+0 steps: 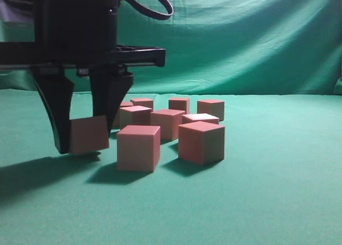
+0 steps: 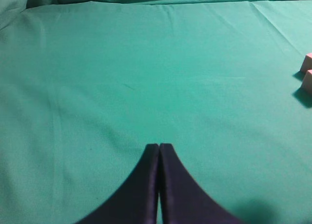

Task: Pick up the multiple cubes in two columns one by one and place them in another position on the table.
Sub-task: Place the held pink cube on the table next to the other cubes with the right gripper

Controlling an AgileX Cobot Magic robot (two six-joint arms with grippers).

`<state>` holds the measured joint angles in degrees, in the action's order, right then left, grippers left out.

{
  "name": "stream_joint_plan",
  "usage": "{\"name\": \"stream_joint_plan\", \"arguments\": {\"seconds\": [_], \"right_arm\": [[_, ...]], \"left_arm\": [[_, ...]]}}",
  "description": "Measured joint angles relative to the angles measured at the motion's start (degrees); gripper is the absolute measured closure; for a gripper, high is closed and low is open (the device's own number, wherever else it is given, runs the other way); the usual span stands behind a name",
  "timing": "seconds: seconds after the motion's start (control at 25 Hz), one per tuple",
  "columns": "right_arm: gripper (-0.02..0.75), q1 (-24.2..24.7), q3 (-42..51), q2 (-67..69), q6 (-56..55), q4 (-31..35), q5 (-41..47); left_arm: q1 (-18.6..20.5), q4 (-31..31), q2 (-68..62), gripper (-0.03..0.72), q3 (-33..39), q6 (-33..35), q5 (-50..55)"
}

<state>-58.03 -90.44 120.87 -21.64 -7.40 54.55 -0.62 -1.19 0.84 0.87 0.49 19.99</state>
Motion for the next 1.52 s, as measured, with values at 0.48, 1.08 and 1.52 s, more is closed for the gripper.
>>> {"name": "stream_joint_plan", "arguments": {"seconds": [0.48,1.08,1.52], "right_arm": [[0.474,0.0,0.9,0.0,0.1,0.0,-1.2],[0.474,0.0,0.9,0.0,0.6,0.0,-0.9],[0.474,0.0,0.9,0.0,2.7,1.7,-0.9]], "left_arm": [[0.0,0.0,0.0,0.688,0.0,0.0,0.0],[0.0,0.0,0.0,0.688,0.0,0.0,0.0],[0.0,0.0,0.0,0.688,0.0,0.0,0.0]]}}
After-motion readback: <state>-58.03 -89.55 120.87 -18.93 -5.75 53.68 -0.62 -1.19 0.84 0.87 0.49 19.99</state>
